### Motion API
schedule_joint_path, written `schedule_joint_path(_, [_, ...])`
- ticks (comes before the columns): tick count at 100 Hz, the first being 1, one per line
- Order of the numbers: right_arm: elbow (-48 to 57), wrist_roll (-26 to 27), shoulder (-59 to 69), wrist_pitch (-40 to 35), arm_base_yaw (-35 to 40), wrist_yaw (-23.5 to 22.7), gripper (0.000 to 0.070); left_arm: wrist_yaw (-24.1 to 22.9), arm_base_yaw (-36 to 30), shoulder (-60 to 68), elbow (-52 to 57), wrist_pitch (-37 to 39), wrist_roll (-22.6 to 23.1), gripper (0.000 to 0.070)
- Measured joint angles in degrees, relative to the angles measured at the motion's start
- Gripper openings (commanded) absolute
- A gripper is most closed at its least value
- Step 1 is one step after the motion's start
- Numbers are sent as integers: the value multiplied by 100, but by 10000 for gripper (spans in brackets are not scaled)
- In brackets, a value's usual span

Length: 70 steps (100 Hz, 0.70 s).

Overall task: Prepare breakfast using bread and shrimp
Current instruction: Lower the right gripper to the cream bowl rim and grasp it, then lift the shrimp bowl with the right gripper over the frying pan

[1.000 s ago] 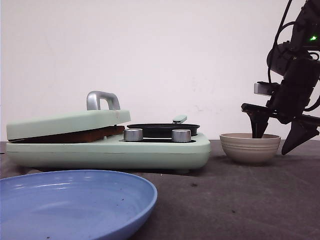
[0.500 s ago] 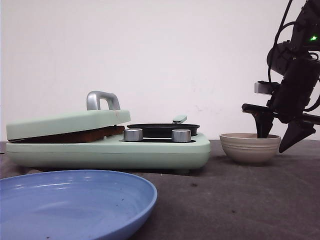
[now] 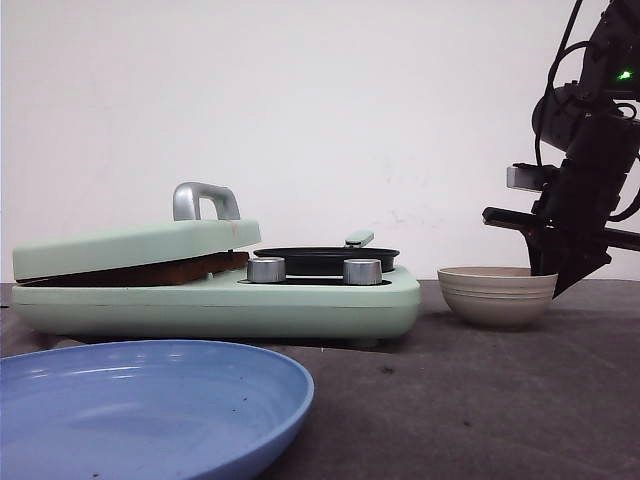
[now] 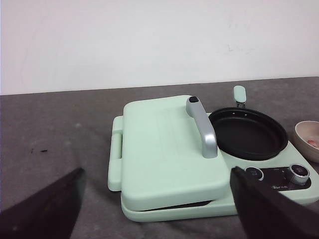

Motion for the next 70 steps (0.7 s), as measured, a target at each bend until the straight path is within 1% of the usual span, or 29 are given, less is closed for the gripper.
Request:
schedule_joint_path(10, [0, 2, 0, 0, -33, -173, 0, 0, 0, 0, 0, -2, -11, 504])
schedule_joint_path(32, [0, 2, -98, -22, -35, -258, 0, 0, 0, 0, 0, 0, -13, 505])
schedule_joint_path(52, [0, 4, -717, -17, -31, -341, 0, 0, 0, 0, 0, 0, -13, 505])
schedule_joint_path(70, [0, 153, -1207, 90, 9, -634, 0, 0, 0, 0, 0, 0, -13, 504])
